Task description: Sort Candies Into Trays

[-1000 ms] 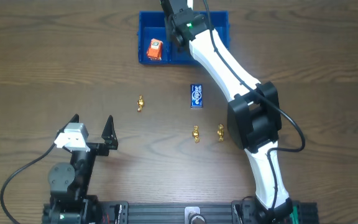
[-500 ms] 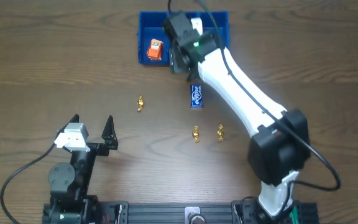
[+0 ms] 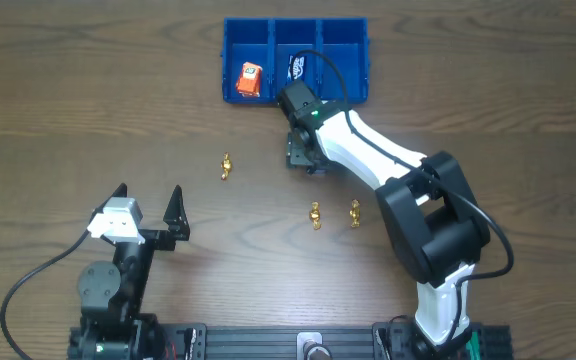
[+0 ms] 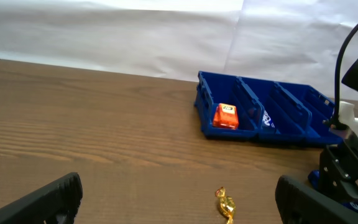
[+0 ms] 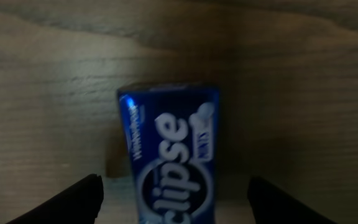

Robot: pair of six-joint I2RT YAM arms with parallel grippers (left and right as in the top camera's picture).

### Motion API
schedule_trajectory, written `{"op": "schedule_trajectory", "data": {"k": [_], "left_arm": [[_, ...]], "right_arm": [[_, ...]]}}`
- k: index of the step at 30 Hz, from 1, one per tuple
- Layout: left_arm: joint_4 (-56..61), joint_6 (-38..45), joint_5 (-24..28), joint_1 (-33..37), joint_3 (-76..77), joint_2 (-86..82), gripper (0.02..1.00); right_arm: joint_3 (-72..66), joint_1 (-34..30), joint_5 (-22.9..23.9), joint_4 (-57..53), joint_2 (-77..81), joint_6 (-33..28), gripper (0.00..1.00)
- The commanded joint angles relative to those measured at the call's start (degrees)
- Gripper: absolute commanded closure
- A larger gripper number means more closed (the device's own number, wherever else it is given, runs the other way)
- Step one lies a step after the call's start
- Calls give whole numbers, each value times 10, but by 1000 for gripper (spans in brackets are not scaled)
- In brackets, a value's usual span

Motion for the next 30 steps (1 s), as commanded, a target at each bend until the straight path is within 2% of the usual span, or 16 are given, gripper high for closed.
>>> {"op": "schedule_trajectory", "data": {"k": [1,4,5,7,8,10,13,15,18,20,23,30], "left_arm": [[-20,8,10,2,-11,-4,20],[-20,8,10,2,-11,-4,20],[-20,8,10,2,-11,-4,23],[-20,8,10,2,-11,-4,20],[-20,8,10,2,-11,-4,20],[-20,8,10,2,-11,-4,20],[-20,8,10,2,-11,-4,20],[-20,8,10,2,-11,-4,23],[-20,8,10,2,-11,-4,20],[-20,8,10,2,-11,-4,20],[-20,8,10,2,-11,-4,20],[-20,8,10,2,-11,-4,20]], "right_arm": [[-3,-3,2,10,26,11,261],[-3,-3,2,14,27,11,454],[-3,-3,2,14,27,11,562],[-3,-3,2,15,27,11,715],[-3,-3,2,16,27,11,739],[6,4,7,3,17,11,752],[46,20,50,-39,-56,11,755],[144,15,63,-92,-86,-25,752],[325,-14,98,-159,-37,-57,750],[452,-26,99,-170,37,-101,746],[531,-37,99,-142,124,-110,748],[532,-53,72,-68,203,-110,746]]}}
